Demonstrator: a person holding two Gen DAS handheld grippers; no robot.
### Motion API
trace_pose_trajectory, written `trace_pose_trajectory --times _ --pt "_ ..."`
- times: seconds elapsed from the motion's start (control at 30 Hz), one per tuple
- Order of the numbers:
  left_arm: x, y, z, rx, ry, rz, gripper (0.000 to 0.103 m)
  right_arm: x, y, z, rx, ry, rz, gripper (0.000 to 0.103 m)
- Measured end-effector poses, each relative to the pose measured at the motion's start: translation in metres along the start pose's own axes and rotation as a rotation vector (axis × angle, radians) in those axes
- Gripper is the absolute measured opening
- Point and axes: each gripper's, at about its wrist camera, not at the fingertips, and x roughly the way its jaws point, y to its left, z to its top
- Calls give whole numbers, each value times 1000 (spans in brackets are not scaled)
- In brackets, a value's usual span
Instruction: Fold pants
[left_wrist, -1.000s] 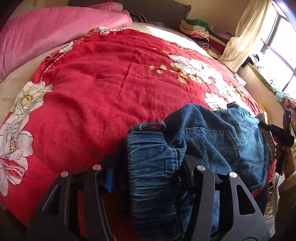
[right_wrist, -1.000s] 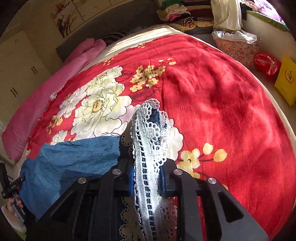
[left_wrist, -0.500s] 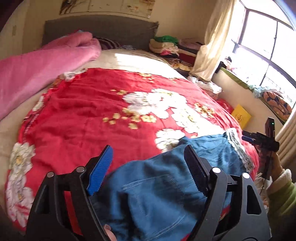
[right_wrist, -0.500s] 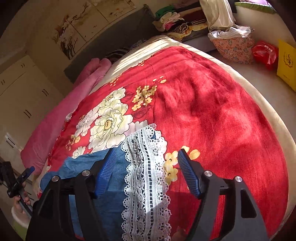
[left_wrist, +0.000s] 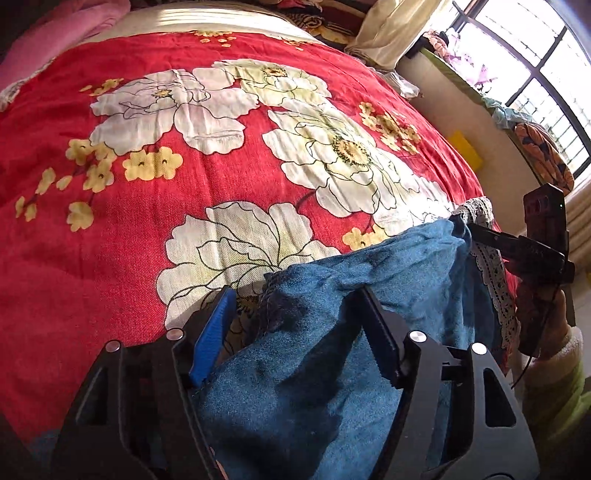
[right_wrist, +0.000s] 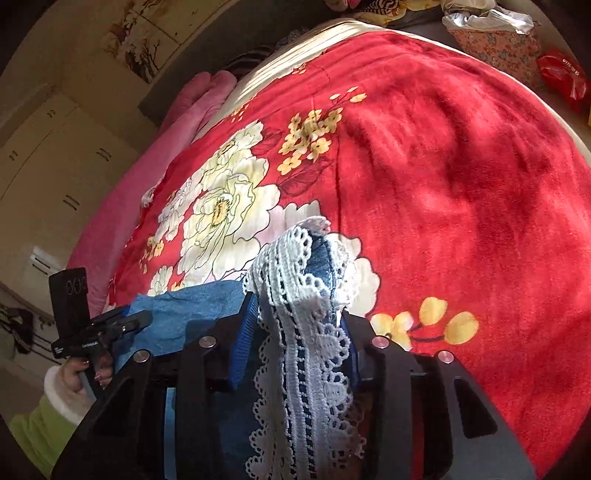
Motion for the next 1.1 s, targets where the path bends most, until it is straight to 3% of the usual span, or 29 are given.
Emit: trace_pose_trajectory --times 0.03,0.07,0.1,0.4,0.57,0.67,0.73,0.8,0.9,1.1 --pt "-2 1 0 -19 -4 -25 35 0 3 -2 -17 -3 4 29" --pt "-2 4 -1 -57 -3 -75 14 0 4 -4 -25 -10 5 26" --pt "-2 3 0 -77 1 -93 11 -2 4 -6 -19 -26 5 24" --pt "-22 -22 32 -1 -132 -8 4 -38 23 12 -119 -184 -59 19" --pt "-1 -28 41 24 -121 30 4 -18 13 25 -128 -138 -156 19" --pt "13 -21 34 -2 -96 15 4 0 0 23 -95 -87 -183 22" --pt "14 -16 29 -14 -101 2 6 3 -5 20 -76 -90 -187 31" --pt "8 -15 27 -24 -109 4 22 -2 -8 19 -44 -95 -169 41" --pt "-12 -19 24 -17 -143 -13 36 -26 -7 14 -23 -144 -163 52" --pt "-65 -30 -3 -3 -231 -45 56 -78 2 -14 -3 -238 -125 64"
